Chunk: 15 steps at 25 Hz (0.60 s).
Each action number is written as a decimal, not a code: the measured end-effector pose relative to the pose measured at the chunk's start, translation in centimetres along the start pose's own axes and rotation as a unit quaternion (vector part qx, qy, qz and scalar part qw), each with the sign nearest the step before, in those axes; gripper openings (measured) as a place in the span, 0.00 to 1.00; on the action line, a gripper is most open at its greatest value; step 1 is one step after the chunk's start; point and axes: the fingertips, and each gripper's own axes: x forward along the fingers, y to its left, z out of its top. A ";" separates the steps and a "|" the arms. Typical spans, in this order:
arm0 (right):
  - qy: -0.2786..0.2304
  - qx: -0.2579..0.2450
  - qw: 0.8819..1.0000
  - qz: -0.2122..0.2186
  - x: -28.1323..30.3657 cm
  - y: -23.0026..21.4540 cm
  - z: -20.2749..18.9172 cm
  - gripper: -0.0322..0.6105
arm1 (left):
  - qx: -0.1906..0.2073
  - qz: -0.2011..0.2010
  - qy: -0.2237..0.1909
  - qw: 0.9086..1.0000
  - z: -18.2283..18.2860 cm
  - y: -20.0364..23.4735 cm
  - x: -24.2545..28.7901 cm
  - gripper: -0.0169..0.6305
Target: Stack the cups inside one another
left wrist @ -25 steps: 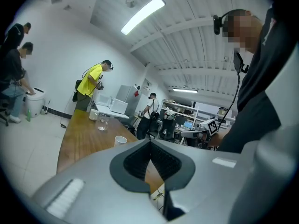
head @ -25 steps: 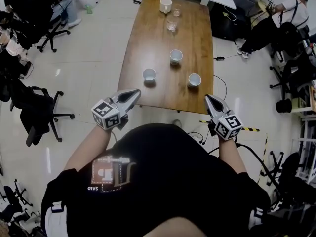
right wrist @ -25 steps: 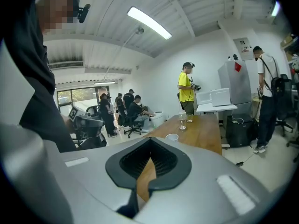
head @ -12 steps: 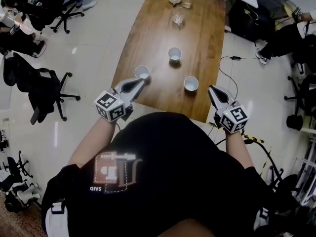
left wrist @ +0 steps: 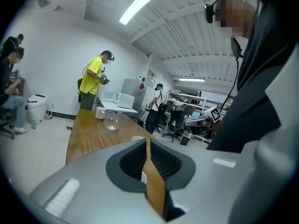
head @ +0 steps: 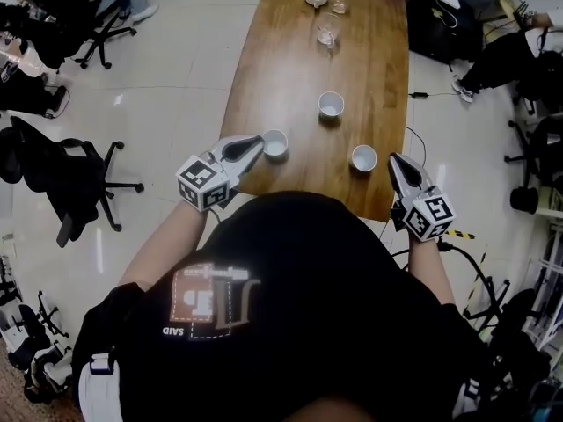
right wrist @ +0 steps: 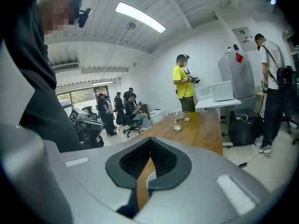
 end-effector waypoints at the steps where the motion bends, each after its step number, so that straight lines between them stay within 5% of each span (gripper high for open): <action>1: -0.002 0.002 1.000 -0.007 0.2 0.2 0.1 0.07 | 0.013 -0.005 0.004 1.000 0.1 0.5 0.0 0.03; 8: -0.003 -0.002 1.000 -0.017 0.8 0.7 0.3 0.07 | 0.107 -0.044 0.065 0.991 -2.2 0.4 1.1 0.04; 15: -0.006 -0.003 1.000 -0.011 -0.1 -0.8 0.4 0.07 | 0.116 -0.050 0.058 0.990 -0.8 -1.4 2.9 0.04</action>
